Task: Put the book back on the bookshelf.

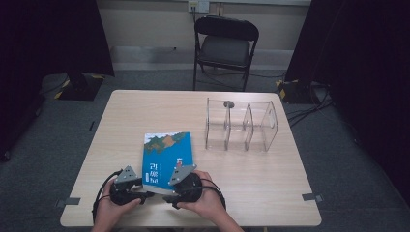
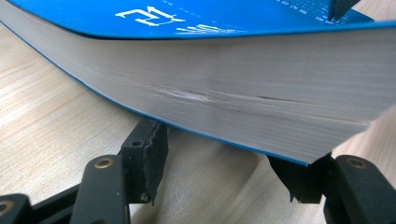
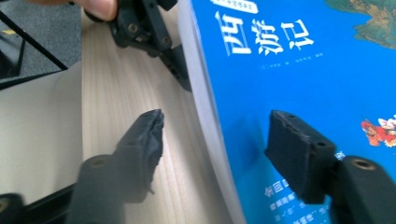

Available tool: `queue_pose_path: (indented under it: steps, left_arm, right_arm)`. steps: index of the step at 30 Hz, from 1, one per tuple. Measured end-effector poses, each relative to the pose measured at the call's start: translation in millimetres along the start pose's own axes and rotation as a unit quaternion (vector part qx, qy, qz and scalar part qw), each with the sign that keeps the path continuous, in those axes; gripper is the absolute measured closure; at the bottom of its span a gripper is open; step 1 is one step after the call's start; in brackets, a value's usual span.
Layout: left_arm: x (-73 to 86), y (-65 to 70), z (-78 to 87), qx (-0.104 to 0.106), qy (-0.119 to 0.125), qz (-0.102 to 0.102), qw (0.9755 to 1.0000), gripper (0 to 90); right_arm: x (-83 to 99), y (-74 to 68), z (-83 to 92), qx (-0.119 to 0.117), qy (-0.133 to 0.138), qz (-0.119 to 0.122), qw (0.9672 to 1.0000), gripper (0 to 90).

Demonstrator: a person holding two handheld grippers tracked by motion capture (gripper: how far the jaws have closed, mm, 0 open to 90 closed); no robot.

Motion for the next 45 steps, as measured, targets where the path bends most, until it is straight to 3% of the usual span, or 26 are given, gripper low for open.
queue_pose_path:
  steps: [2,7,9,12,14,15,16,17,19,21,23,28,30,35,37,42,43,45]
  left_arm:
    - [-0.1,0.1,0.0,0.000,0.000,0.000,1.0000,38.9]
    - [-0.2,0.4,0.0,-0.004,-0.004,-0.002,1.0000,38.8]
    - [-0.6,-0.1,0.2,-0.003,-0.007,-0.006,1.0000,38.8]
    - [-0.7,0.0,0.4,-0.003,-0.010,-0.005,0.9999,38.8]
    - [-0.9,-0.2,0.3,-0.003,-0.009,-0.007,0.9999,38.9]
    - [-0.9,-0.2,0.3,-0.001,-0.009,-0.008,0.9999,38.8]
    - [-0.9,-0.2,0.3,-0.001,-0.009,-0.008,0.9999,38.8]
    - [-1.0,-0.1,0.4,-0.003,-0.011,-0.008,0.9999,38.9]
    - [-1.0,-0.1,0.4,-0.003,-0.012,-0.009,0.9999,38.8]
    - [-1.2,0.0,0.4,-0.003,-0.012,-0.009,0.9999,38.8]
    - [-1.4,0.1,0.3,-0.005,-0.013,-0.011,0.9998,38.9]
    - [-1.9,0.2,0.2,-0.005,-0.016,-0.012,0.9998,39.0]
    - [-2.4,0.3,0.5,-0.002,-0.019,-0.011,0.9998,39.0]
    - [-4.2,1.0,0.7,-0.004,-0.019,-0.010,0.9998,39.3]
    - [-5.8,1.6,2.3,-0.002,-0.021,-0.013,0.9997,38.8]
    - [-6.1,1.9,2.4,-0.001,-0.022,-0.015,0.9997,38.4]
    - [-6.5,3.1,1.8,-0.007,-0.030,-0.027,0.9992,38.1]
    - [-6.8,3.1,1.7,-0.010,-0.031,-0.032,0.9990,37.0]
  right_arm:
    - [5.0,-1.1,-0.5,0.004,-0.006,0.002,1.0000,31.9]
    - [14.2,-1.7,-3.8,0.006,0.015,-0.004,0.9999,24.5]
    - [16.5,-2.7,-7.4,0.017,0.017,0.008,0.9997,18.2]
    - [19.7,-0.5,-13.7,0.048,0.035,0.026,0.9979,17.7]
    - [19.9,0.3,-15.3,0.055,0.038,0.031,0.9973,17.6]
    - [20.1,1.9,-19.0,0.075,0.042,0.035,0.9957,17.6]
    - [20.1,1.9,-19.0,0.075,0.042,0.035,0.9957,17.6]
    - [19.8,2.2,-22.0,0.098,0.037,0.042,0.9936,17.5]
    - [19.6,2.7,-23.8,0.106,0.037,0.051,0.9924,17.1]
    - [20.3,2.9,-30.4,0.143,0.027,0.083,0.9859,14.4]
    - [20.4,2.3,-33.6,0.154,0.020,0.092,0.9836,11.9]
    - [18.5,3.4,-37.9,0.155,0.024,0.088,0.9837,9.9]
    - [19.1,4.9,-38.8,0.151,0.038,0.086,0.9840,10.1]
    - [17.3,5.2,-40.9,0.159,0.034,0.087,0.9828,10.6]
    - [15.8,7.9,-43.0,0.170,0.038,0.084,0.9811,13.5]
    - [14.5,9.1,-42.5,0.170,0.033,0.092,0.9806,16.5]
    - [13.8,6.9,-41.7,0.173,0.026,0.106,0.9788,21.0]
    - [14.0,6.9,-41.3,0.172,0.024,0.106,0.9790,22.0]
Point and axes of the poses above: each handheld gripper's, and its own axes: z roughly backward along the jaws, x roughly out of its underside, y roughly to its right, the point moved 4 cm from there along -z, roughly forward along the jaws, and after that the axes turned 6 degrees about -z, right-handed, at the moved point
